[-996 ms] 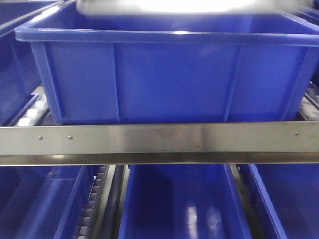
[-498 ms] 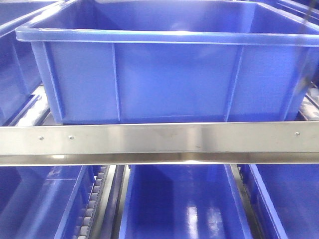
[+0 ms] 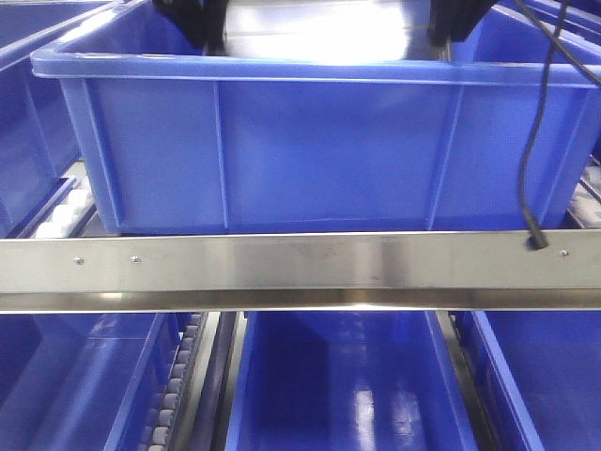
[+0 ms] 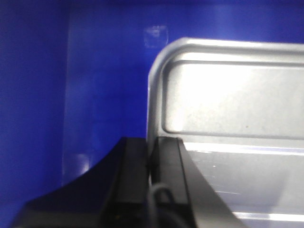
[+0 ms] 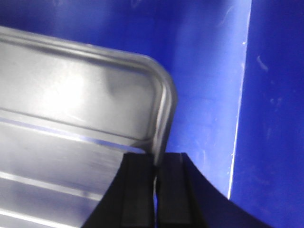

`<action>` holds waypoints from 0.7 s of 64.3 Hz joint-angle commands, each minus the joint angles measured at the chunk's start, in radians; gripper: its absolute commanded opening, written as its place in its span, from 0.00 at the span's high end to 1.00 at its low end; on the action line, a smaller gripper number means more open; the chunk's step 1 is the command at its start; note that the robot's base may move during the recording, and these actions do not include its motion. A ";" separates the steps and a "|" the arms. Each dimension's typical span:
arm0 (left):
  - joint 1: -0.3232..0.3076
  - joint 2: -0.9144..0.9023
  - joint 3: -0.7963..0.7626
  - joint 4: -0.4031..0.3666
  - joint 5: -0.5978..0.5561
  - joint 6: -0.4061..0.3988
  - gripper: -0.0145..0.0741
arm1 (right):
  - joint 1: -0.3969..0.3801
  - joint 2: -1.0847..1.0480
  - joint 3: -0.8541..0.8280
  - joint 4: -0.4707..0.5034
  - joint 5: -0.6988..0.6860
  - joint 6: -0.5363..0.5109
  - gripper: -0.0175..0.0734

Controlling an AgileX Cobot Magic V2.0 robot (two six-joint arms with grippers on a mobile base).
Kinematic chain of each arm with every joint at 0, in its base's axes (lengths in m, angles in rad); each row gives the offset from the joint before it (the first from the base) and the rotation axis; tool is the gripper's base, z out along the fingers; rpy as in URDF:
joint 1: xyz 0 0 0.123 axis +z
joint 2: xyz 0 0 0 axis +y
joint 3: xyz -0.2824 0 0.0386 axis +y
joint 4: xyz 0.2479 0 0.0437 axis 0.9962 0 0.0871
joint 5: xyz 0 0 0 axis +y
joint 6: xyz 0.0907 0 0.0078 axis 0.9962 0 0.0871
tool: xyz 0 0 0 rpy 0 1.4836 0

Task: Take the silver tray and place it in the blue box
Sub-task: 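Lower the tray into the blue bin and open both grippers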

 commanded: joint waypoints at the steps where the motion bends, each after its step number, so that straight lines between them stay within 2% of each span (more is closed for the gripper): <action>1: -0.006 -0.061 -0.034 0.016 -0.126 0.002 0.69 | 0.005 -0.059 -0.038 0.012 -0.068 -0.023 0.70; 4: -0.006 -0.060 -0.034 0.016 -0.140 0.002 0.60 | 0.005 -0.059 -0.038 0.012 -0.068 -0.023 0.64; 7: -0.006 -0.060 -0.034 0.016 -0.153 0.002 0.50 | 0.005 -0.059 -0.038 0.012 -0.067 -0.023 0.54; 12: -0.006 -0.060 -0.034 0.016 -0.159 0.002 0.40 | 0.005 -0.059 -0.038 0.012 -0.068 -0.023 0.36; 15: -0.006 -0.060 -0.034 0.016 -0.159 0.002 0.37 | 0.005 -0.059 -0.038 0.012 -0.068 -0.022 0.23; 19: -0.006 -0.060 -0.034 0.016 -0.159 0.002 0.35 | 0.005 -0.060 -0.038 0.012 -0.068 -0.022 0.11; 37: -0.008 -0.093 -0.034 0.014 -0.124 0.002 0.35 | 0.005 -0.116 -0.038 0.012 -0.057 -0.022 0.14; 45: -0.010 -0.153 -0.034 0.001 -0.086 0.008 0.37 | 0.005 -0.176 -0.038 0.013 -0.033 -0.022 0.23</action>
